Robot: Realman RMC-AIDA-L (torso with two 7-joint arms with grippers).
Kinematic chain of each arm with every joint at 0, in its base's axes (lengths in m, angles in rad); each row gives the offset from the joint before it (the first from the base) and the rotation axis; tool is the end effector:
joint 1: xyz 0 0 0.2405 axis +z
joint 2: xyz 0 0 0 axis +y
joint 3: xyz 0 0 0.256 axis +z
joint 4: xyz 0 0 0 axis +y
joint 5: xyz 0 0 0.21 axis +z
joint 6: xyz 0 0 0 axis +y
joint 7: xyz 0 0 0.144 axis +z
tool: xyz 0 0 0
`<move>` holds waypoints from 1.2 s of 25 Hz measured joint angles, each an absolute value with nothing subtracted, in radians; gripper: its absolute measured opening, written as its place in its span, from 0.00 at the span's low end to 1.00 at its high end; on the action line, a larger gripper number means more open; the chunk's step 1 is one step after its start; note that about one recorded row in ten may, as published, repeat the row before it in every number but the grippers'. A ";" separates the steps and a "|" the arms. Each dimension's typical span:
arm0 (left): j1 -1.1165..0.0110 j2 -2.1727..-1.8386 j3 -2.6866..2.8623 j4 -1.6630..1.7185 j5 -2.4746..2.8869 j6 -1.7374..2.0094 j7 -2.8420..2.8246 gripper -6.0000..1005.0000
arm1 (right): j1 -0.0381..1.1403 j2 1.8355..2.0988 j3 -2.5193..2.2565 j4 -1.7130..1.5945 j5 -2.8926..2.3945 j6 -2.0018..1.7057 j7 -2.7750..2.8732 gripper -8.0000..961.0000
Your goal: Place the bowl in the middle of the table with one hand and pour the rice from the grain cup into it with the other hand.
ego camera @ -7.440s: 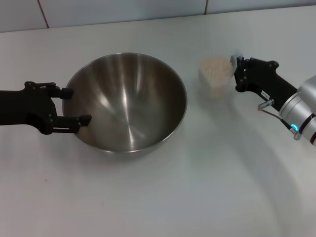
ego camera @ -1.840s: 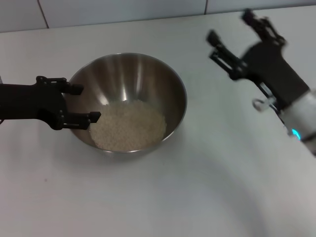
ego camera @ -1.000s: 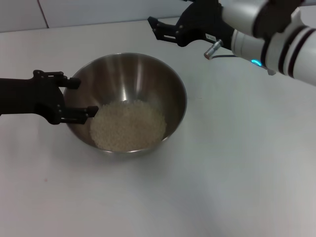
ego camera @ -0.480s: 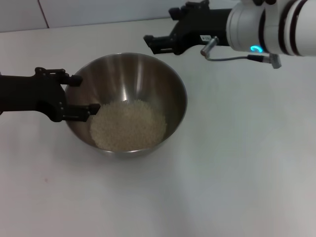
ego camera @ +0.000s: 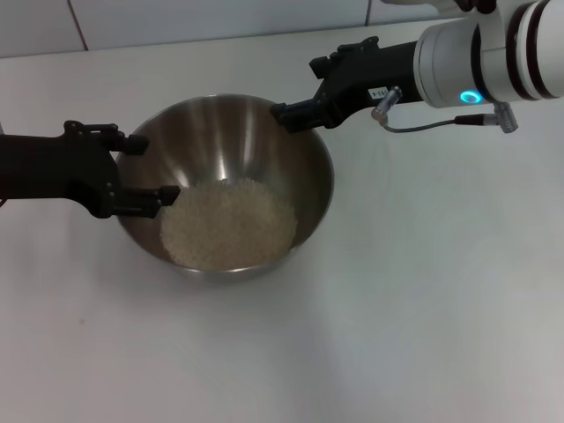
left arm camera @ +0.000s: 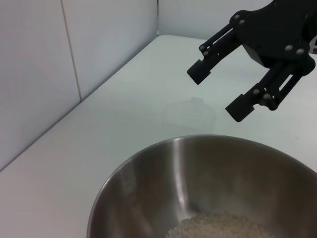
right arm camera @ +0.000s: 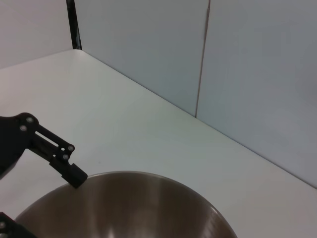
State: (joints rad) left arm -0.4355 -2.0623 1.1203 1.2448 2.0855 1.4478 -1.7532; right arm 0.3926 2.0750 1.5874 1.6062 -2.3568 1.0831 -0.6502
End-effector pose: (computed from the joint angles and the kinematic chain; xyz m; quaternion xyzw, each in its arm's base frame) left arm -0.2080 0.3483 0.0292 -0.9766 -0.1236 -0.0629 0.1644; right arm 0.1260 0.3573 0.0035 -0.9345 0.2082 0.0498 0.2845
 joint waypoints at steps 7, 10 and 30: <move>-0.436 -2.063 1.120 1.244 2.086 1.448 -1.754 0.81 | 0.391 2.075 1.583 1.605 -2.353 1.087 -0.662 0.86; -0.434 -2.063 1.120 1.245 2.086 1.448 -1.754 0.81 | 0.392 2.075 1.583 1.603 -2.353 1.095 -0.666 0.86; -0.436 -2.063 1.120 1.247 2.086 1.451 -1.755 0.81 | 0.394 2.077 1.583 1.600 -2.338 1.113 -0.701 0.86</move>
